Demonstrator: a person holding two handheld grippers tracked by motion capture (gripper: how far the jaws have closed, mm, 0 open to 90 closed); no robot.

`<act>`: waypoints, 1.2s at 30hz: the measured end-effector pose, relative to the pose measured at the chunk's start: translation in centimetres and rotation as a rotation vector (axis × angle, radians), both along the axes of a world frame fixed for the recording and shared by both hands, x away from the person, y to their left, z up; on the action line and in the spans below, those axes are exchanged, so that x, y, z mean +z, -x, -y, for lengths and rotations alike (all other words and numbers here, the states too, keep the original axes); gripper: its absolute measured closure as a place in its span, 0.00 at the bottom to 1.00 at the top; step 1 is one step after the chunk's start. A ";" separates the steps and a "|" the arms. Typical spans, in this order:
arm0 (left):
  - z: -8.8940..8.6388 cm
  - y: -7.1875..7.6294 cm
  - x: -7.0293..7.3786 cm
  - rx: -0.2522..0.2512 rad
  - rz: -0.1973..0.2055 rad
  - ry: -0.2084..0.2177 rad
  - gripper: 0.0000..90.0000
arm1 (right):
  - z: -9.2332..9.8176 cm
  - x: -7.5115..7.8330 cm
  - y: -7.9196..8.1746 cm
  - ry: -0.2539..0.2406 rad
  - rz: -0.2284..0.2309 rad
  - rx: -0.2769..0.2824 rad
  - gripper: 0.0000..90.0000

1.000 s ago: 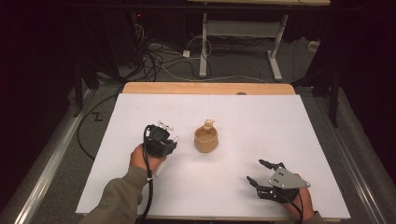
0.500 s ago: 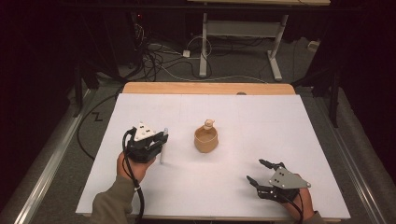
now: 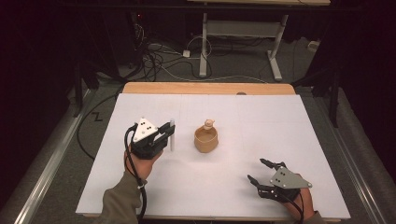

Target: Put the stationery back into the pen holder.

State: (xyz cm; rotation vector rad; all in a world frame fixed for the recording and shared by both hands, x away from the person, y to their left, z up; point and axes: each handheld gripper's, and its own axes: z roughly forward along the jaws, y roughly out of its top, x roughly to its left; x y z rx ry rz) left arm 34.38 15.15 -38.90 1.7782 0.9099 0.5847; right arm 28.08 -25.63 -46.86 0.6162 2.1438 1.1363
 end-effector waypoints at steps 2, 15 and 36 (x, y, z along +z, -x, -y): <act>0.3 -0.2 0.1 -0.009 0.007 0.016 0.84 | 0.1 0.0 0.0 -0.003 0.003 -0.005 0.34; 2.3 -0.9 1.7 -0.064 0.074 0.075 0.84 | 0.2 0.1 0.0 -0.007 0.006 -0.009 0.34; 4.9 -2.3 2.8 -0.158 0.130 0.118 0.84 | 0.4 0.3 0.0 -0.024 0.015 -0.012 0.34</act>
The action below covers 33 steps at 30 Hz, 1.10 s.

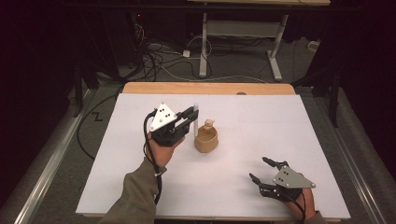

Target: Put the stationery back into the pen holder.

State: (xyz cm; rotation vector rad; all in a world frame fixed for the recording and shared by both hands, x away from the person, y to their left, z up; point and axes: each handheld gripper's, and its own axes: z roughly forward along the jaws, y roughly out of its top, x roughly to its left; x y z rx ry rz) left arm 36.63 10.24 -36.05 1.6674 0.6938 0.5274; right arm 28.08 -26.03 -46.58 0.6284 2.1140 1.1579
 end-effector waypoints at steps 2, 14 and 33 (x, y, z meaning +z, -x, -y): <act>0.3 -0.2 -0.1 -0.008 0.004 -0.003 0.84 | 0.0 0.0 0.0 0.000 -0.001 -0.001 0.34; 2.4 -2.1 -1.3 -0.049 -0.003 -0.026 0.84 | 0.0 -0.1 0.0 0.005 -0.002 0.001 0.34; 3.9 -3.5 -4.2 -0.054 -0.070 -0.084 0.83 | -0.4 -0.5 0.0 0.018 -0.016 0.014 0.34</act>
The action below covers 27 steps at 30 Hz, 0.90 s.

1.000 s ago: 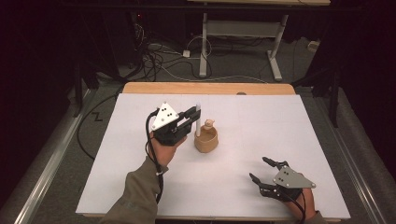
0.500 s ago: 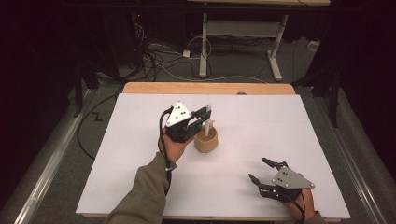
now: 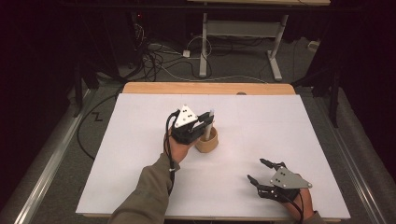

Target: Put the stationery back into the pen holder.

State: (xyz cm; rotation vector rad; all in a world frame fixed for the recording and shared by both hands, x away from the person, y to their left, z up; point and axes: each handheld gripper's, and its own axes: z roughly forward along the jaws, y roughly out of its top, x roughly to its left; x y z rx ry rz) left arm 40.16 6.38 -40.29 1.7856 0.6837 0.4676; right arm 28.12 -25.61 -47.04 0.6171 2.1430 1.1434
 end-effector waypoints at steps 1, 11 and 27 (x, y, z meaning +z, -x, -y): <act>0.0 0.0 -0.1 0.002 -0.002 -0.005 0.83 | 0.0 0.0 0.0 0.000 -0.001 0.000 0.34; -0.1 -0.2 -0.9 0.005 -0.027 -0.011 0.83 | -0.1 -0.1 0.0 0.003 -0.008 0.004 0.34; -0.4 -0.4 -1.5 0.011 -0.047 -0.023 0.78 | -0.1 -0.3 -0.1 0.013 -0.014 0.009 0.34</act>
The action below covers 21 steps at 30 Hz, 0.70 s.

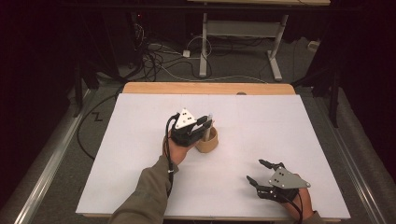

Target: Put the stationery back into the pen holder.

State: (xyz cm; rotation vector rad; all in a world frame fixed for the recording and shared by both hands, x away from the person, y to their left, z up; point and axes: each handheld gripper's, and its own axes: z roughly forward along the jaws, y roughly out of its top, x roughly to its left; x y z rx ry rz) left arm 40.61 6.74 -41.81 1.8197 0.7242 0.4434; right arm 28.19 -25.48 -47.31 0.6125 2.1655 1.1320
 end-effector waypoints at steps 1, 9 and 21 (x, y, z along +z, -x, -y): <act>0.0 0.0 0.0 0.002 0.001 -0.001 0.78 | 0.0 0.0 0.0 0.001 0.001 -0.001 0.34; -0.3 0.0 0.1 0.014 0.008 -0.003 0.70 | 0.0 0.0 0.0 0.002 0.001 0.000 0.34; -0.7 0.8 0.9 0.037 0.052 -0.034 0.58 | -0.1 -0.1 0.0 0.005 0.000 0.002 0.34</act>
